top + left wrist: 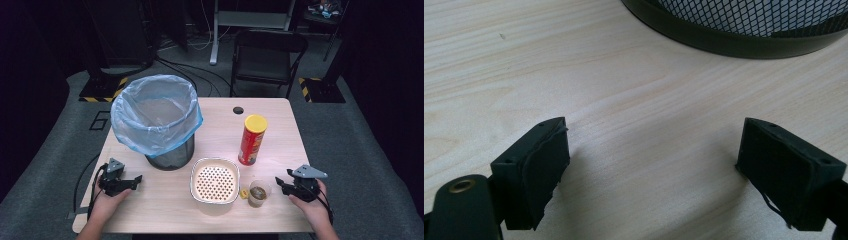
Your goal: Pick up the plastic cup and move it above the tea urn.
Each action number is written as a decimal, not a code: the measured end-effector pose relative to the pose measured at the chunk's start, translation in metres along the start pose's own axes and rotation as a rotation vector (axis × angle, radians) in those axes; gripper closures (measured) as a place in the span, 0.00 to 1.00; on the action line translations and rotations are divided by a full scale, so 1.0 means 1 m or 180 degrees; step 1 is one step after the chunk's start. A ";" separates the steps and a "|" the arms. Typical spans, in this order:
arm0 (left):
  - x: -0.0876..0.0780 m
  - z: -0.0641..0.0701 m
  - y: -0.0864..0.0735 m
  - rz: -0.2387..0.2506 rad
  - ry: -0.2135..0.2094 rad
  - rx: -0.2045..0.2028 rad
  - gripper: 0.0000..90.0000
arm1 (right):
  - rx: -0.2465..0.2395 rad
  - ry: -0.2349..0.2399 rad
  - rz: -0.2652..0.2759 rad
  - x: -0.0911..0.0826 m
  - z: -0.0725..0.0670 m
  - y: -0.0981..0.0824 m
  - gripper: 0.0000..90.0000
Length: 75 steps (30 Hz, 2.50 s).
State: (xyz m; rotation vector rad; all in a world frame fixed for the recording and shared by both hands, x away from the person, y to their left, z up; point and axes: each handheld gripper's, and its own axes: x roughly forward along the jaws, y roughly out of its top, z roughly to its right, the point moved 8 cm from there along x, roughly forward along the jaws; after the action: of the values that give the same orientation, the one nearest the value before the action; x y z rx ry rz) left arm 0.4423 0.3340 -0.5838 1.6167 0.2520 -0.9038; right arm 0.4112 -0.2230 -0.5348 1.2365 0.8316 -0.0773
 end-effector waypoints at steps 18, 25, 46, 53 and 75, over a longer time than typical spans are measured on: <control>0.000 0.000 0.000 -0.0003 0.0000 -0.0001 0.14 | 0.0002 0.0695 0.0587 -0.045 -0.050 0.041 0.33; 0.000 0.000 0.000 -0.0003 0.0000 0.0000 0.14 | -0.0108 0.0769 0.0513 -0.037 -0.073 0.040 0.29; 0.000 0.000 0.000 -0.0003 0.0000 -0.0002 0.14 | -0.0140 0.0695 0.0333 -0.016 -0.099 0.031 0.15; 0.000 0.000 0.000 -0.0003 0.0001 0.0000 0.14 | -0.0175 0.0641 0.0210 -0.003 -0.102 0.020 0.15; 0.000 0.000 0.000 -0.0002 0.0001 0.0000 0.14 | -0.0140 0.0675 0.0357 -0.001 -0.080 0.020 0.31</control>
State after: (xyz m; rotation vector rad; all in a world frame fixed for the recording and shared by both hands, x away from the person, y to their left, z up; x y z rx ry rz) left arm 0.4424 0.3339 -0.5838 1.6168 0.2527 -0.9040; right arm 0.3787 -0.1479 -0.5253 1.2616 0.9398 0.1645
